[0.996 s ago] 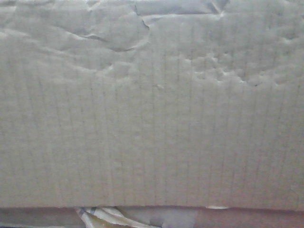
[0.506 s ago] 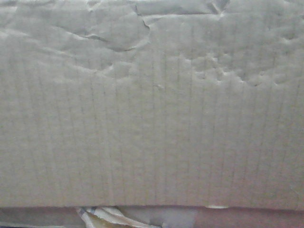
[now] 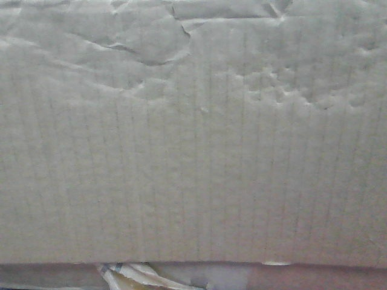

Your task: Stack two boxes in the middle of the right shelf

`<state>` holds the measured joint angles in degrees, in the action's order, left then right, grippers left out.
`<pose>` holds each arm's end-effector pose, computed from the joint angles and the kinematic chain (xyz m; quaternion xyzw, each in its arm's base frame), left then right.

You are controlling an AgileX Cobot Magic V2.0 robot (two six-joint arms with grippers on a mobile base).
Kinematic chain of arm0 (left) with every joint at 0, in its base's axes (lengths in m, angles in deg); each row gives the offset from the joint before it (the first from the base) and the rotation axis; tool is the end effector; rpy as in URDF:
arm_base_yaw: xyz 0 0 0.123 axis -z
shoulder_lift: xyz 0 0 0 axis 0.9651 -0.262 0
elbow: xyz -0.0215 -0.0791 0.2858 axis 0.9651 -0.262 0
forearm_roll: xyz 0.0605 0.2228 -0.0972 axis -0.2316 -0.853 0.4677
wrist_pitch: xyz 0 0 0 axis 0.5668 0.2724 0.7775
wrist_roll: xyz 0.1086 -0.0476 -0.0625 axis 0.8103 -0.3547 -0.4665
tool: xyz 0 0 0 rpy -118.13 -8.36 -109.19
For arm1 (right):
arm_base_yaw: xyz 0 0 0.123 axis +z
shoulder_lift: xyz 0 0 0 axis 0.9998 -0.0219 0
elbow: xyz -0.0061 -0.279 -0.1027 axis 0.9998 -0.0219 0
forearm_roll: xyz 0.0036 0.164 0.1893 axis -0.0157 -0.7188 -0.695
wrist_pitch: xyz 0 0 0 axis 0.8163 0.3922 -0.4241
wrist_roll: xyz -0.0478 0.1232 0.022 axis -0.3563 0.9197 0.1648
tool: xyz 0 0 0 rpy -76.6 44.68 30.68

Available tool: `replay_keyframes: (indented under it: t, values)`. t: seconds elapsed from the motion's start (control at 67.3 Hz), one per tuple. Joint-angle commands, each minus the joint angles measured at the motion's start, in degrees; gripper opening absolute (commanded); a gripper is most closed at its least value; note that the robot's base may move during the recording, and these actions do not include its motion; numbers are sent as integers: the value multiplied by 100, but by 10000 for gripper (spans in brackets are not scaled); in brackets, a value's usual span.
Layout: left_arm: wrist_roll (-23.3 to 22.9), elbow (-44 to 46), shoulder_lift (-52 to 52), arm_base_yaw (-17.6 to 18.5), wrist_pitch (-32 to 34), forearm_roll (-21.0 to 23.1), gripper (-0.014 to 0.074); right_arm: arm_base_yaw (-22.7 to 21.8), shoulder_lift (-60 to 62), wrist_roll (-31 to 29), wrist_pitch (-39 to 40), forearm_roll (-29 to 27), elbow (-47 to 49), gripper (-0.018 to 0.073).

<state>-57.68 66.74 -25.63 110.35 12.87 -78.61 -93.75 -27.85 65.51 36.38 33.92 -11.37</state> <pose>0.3124 -0.1775 0.3864 -0.0187 0.9505 -0.0467 0.3067 0.0857 -0.0072 0.2090 0.0159 0.6973 -0.0446 0.7152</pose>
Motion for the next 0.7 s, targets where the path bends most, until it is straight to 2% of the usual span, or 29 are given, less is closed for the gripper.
replay_keyframes:
  t: [0.0, 0.074, 0.297, 0.684]
  values:
    - [-107, -289, 24, 45, 124, 286, -111, -21, 19, -7, 118, -17, 0, -163]
    - [-107, -521, 24, 45, 294, 410, -111, -21, 19, -7, 118, -17, 0, -163]
    - [-107, -904, 24, 45, 422, 423, -111, -21, 19, -7, 118, -17, 0, -163]
    - [-42, -943, -154, 45, 540, 552, -91, -21, 19, -7, 118, -17, 0, -163]
